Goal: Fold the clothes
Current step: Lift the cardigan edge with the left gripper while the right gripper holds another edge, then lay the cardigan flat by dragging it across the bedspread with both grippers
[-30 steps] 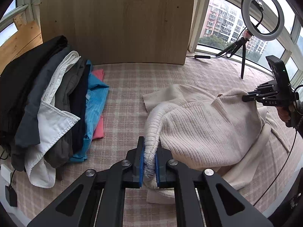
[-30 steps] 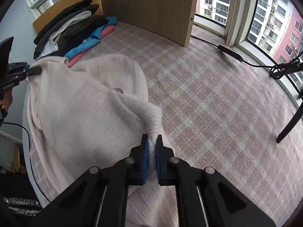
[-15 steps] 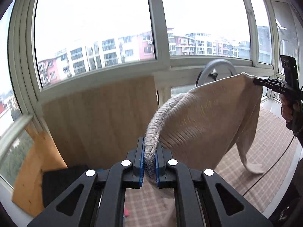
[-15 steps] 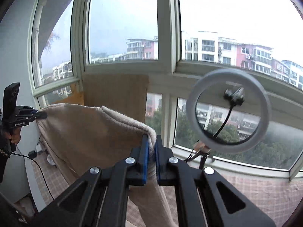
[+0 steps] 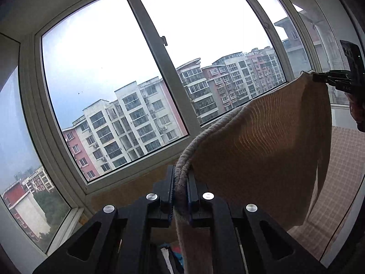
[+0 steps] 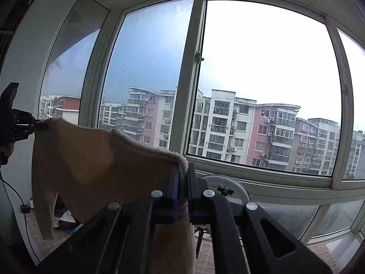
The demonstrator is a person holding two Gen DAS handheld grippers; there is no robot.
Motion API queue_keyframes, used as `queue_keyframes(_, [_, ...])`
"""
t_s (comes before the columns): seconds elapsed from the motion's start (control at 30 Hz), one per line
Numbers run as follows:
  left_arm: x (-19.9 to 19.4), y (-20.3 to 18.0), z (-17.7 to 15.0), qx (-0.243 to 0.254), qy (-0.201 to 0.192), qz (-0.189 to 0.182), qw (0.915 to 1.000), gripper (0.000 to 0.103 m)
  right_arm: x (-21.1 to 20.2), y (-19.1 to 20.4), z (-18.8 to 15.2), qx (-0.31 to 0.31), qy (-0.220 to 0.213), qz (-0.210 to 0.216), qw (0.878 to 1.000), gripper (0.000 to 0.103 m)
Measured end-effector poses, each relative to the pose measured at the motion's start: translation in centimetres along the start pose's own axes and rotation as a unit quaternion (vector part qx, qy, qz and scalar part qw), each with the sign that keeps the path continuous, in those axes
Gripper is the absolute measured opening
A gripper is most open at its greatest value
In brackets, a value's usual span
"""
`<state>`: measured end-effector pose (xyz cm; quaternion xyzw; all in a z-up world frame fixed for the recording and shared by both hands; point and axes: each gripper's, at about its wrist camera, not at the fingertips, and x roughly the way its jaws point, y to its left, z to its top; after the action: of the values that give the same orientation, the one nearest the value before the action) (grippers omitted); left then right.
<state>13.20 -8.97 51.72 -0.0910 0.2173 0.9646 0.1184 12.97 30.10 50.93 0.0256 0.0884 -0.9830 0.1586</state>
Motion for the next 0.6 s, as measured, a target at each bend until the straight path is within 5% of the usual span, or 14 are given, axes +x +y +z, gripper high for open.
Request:
queue_keyframes(0.27, [3.7,1.6,-1.3,0.005,0.034,0.002,0.9994,0.008,2.4,1.6,-2.4,-0.032,0.044,0.009,0.998,0.006])
queue_keyframes(0.5, [22.8,-0.2,-9.6,0.020,0.169,0.010,0.9854,0.008,18.1,1.9,-11.3,-0.022,0.174,-0.036,0.984,0.006])
queue_keyframes(0.6, [32.1,-3.5,-16.0,0.024,0.249,-0.018,0.9680,0.012,27.2,2.1,-18.4,-0.038,0.274,-0.051,0.960,0.007])
